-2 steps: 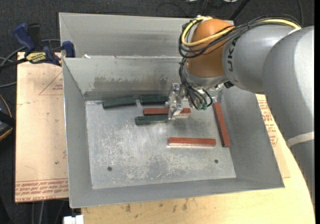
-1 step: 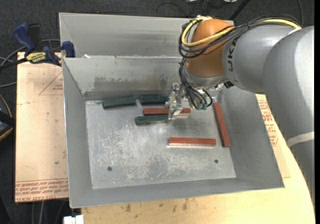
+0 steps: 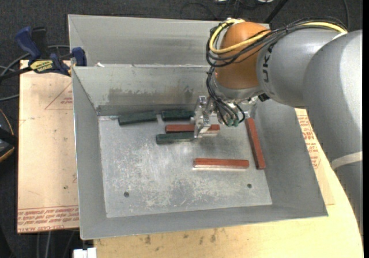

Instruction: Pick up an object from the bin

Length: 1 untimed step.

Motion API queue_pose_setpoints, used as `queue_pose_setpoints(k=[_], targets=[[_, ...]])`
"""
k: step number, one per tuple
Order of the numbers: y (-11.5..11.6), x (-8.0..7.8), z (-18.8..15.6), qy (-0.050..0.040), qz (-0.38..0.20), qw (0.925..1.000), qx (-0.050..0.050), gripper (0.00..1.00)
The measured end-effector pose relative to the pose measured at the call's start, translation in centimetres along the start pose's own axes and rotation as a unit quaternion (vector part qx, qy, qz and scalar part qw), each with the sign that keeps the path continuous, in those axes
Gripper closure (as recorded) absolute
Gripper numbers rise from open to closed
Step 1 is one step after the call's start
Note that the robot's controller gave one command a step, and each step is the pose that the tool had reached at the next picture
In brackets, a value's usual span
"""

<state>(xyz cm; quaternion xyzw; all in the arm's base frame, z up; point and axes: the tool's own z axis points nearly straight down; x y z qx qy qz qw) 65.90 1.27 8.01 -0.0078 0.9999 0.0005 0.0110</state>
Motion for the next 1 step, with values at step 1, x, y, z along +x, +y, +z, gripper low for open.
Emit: queue_pose_setpoints(k=[1], targets=[[1.08,-0.13,-13.4,0.0087,-0.026,0.9996,0.0,1.0]])
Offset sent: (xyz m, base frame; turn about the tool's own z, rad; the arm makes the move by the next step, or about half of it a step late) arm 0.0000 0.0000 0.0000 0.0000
